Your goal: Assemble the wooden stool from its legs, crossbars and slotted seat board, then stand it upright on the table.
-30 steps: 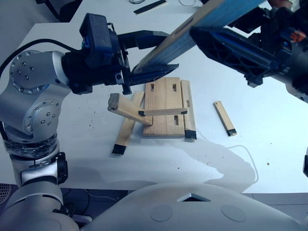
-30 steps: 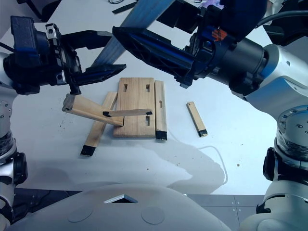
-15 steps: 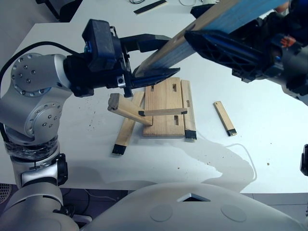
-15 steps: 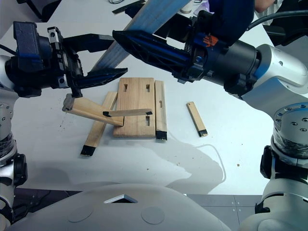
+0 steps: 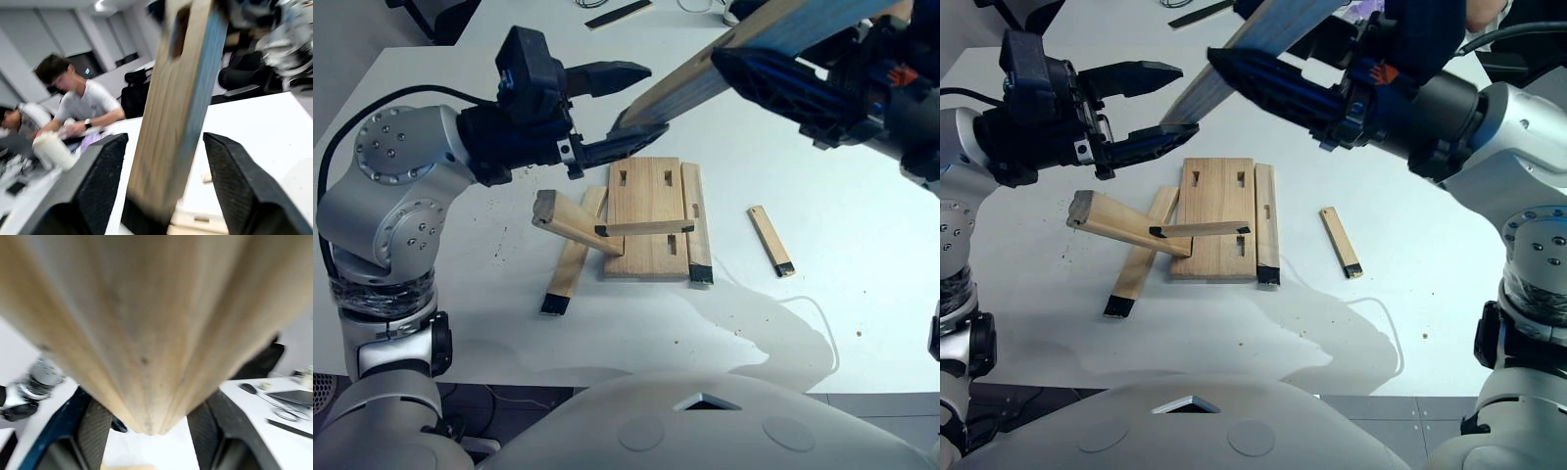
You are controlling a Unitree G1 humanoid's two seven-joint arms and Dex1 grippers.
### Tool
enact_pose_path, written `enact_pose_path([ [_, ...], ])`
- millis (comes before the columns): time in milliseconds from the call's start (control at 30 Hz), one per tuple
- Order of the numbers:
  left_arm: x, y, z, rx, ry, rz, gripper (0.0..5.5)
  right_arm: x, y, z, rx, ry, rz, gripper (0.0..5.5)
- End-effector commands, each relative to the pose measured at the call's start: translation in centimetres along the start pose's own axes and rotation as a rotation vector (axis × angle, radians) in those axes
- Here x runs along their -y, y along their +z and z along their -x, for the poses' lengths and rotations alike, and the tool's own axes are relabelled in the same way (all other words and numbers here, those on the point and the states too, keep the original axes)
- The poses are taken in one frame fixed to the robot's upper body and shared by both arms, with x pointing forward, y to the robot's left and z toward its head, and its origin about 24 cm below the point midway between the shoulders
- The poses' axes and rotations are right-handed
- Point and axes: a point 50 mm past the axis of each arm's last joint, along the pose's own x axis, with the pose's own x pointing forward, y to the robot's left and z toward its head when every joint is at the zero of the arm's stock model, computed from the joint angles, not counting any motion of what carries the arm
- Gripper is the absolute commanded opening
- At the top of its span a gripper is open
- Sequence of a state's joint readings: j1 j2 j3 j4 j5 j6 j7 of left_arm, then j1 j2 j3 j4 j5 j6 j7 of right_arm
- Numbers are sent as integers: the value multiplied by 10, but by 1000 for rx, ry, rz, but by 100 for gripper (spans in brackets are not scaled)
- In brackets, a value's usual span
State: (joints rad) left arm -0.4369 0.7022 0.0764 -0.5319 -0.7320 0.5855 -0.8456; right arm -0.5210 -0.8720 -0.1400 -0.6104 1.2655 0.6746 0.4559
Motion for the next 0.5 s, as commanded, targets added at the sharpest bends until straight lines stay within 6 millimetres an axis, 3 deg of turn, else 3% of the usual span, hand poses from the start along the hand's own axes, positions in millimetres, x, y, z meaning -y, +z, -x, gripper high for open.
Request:
enact_pose_path([
  [33,-8,-11,7,-42,67,-3,354,14,-6,18,-92,-71,83,206],
  [133,-24,-18,15,-62,165,-12,398,23,-15,35,-200,-116,153,206],
  [233,-50,-27,32,-101,315,-25,401,31,-23,57,-294,-137,156,206],
  [333,-69,-43,50,-155,454,-42,401,22,-37,67,-356,-68,89,206],
  [400,-72,-55,59,-192,478,-48,401,10,-49,67,-383,5,45,206],
  [500,-60,-81,69,-296,430,-63,401,-7,-64,61,-391,90,-5,206],
])
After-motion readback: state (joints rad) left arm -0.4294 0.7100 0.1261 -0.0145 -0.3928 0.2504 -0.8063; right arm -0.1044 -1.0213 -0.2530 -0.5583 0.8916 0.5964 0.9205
